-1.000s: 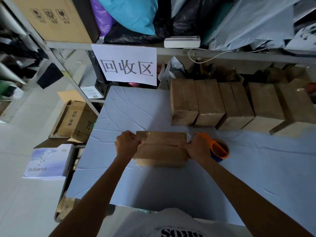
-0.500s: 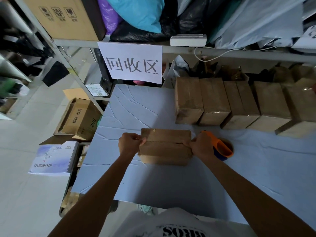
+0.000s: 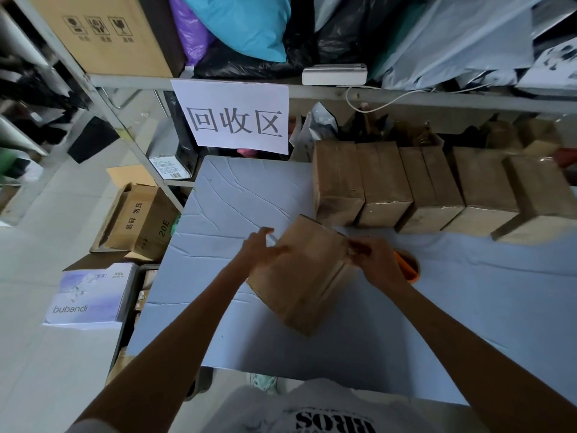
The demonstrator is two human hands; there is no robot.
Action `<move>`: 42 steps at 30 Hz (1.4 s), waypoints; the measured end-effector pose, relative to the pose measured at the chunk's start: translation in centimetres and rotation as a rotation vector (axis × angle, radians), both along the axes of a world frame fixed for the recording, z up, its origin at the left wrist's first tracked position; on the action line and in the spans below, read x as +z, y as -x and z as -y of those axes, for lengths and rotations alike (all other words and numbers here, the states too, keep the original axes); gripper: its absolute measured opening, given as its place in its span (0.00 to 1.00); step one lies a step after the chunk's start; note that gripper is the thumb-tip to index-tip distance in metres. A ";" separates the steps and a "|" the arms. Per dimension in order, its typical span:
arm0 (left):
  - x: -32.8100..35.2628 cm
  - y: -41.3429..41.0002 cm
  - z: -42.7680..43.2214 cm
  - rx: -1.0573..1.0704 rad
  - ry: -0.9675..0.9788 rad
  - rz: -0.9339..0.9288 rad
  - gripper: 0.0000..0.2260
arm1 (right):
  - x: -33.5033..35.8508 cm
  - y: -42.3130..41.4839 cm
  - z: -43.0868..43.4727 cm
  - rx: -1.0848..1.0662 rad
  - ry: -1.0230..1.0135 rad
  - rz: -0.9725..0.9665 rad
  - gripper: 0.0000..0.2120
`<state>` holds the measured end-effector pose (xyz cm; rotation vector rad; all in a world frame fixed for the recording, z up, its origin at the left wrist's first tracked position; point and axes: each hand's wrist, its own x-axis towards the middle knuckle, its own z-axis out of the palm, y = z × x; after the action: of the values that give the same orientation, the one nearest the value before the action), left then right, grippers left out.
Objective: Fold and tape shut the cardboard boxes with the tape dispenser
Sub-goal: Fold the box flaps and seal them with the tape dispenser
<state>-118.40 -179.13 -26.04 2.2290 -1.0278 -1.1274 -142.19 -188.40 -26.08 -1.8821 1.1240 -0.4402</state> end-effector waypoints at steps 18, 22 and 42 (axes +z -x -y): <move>-1.1 4.8 -0.8 0.045 -0.187 0.023 0.24 | -3.2 0.1 -2.4 -0.162 -0.404 -0.004 0.21; -1.1 6.5 0.1 0.087 -0.119 0.146 0.35 | -3.5 0.6 -1.8 -0.126 -0.447 -0.002 0.16; -4.0 12.9 1.0 -0.148 -0.070 0.537 0.50 | -9.3 2.8 2.8 -0.381 -0.148 -0.756 0.32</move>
<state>-131.31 -180.09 -30.00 2.6189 -1.3958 -0.6286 -144.95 -191.20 -35.36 -1.7340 1.9665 0.1847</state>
